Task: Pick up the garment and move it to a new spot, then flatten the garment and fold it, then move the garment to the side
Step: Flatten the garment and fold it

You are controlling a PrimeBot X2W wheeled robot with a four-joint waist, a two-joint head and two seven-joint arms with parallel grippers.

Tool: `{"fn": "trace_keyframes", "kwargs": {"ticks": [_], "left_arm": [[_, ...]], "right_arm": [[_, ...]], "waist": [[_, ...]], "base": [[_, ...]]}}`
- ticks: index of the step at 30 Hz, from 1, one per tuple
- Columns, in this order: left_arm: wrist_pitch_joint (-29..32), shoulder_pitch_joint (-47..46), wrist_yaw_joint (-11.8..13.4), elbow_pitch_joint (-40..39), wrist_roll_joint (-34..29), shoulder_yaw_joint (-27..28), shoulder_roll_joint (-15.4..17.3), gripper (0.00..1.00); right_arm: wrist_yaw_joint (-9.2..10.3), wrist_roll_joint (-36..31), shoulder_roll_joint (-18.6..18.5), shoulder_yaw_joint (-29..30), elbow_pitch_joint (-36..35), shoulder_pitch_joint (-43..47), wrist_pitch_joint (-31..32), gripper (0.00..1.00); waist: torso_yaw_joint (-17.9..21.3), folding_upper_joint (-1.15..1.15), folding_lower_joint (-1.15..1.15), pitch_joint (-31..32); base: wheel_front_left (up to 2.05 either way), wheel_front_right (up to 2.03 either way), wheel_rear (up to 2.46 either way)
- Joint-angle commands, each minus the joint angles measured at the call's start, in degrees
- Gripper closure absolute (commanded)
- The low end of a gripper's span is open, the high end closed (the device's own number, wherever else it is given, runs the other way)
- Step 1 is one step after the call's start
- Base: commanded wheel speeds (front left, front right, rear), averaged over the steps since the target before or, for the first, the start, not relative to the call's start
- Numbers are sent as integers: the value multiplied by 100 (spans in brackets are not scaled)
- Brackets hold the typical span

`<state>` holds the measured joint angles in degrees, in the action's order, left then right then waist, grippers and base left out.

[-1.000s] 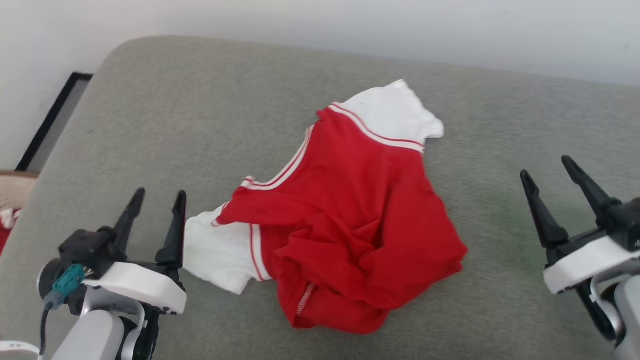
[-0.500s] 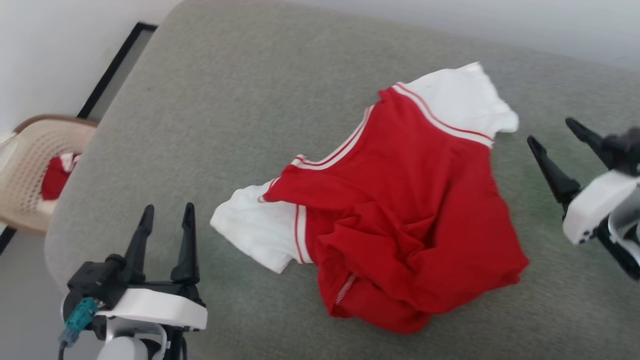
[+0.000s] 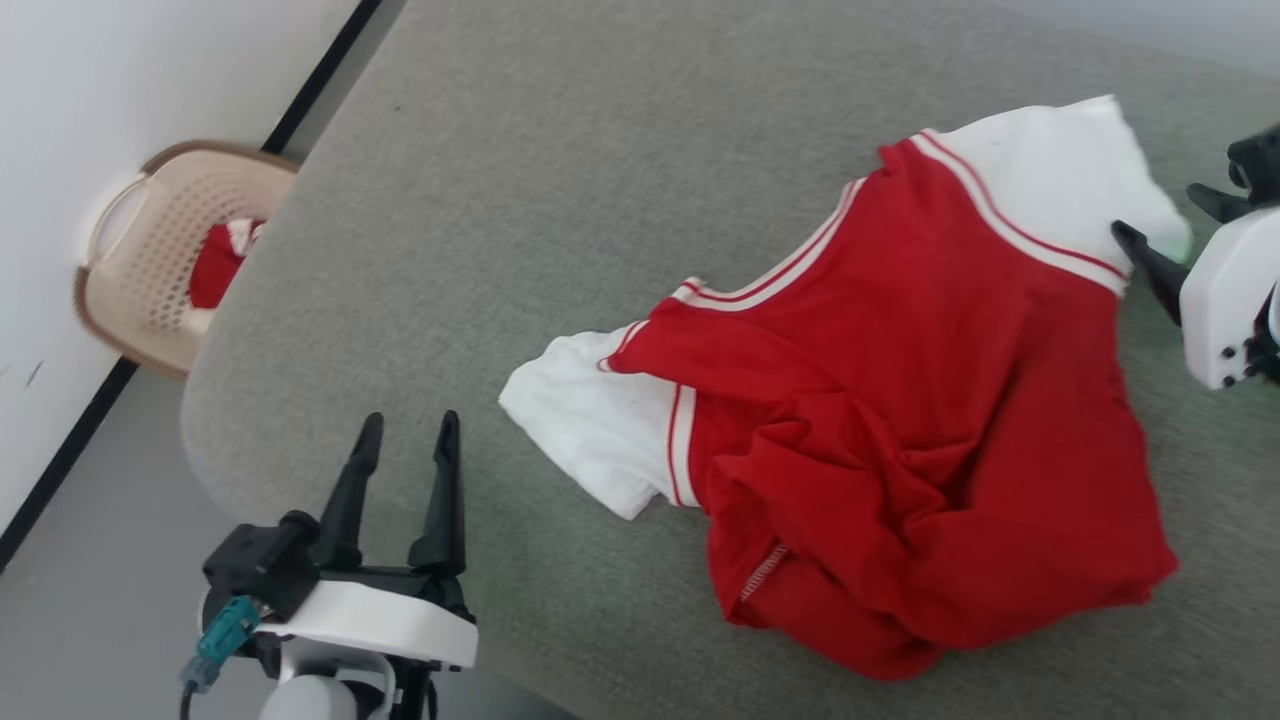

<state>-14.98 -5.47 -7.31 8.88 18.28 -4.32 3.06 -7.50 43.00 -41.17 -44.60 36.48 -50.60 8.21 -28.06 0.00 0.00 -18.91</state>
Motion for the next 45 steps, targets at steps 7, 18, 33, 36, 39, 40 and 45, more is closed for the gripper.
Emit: {"fn": "trace_keyframes", "kwargs": {"ticks": [7,18,33,36,39,40,45], "left_arm": [[-29,-108,-19,47,444,-411,-11,0],[-28,-160,-20,60,689,-527,-13,0],[-28,-336,-20,87,331,-22,-12,0],[-29,-335,-20,85,235,86,-6,0],[-29,-353,-21,87,175,170,38,0],[-29,-365,-21,89,167,188,50,0],[-28,-394,-21,143,129,270,135,0]], "right_arm": [[2,733,-120,-489,709,-738,1141,0],[1,1478,-87,-1317,1180,-939,2774,100],[15,2026,-893,-1659,-76,-949,2394,100],[14,2181,-1086,-1707,-455,-753,2290,100],[14,2319,-1276,-1745,-765,-483,2177,100],[14,2384,-1329,-1750,-858,-375,2138,100],[14,2644,-1557,-1747,-1192,267,1917,100]], "waist": [[-445,0,0,-340],[-514,0,0,-554],[477,0,0,-237],[744,0,0,-171],[972,0,0,-110],[1039,0,0,-88],[1315,0,0,5]], "base": [[0,0,0],[0,0,0],[0,0,0],[0,0,0],[0,0,0],[0,0,0],[0,0,0]]}}
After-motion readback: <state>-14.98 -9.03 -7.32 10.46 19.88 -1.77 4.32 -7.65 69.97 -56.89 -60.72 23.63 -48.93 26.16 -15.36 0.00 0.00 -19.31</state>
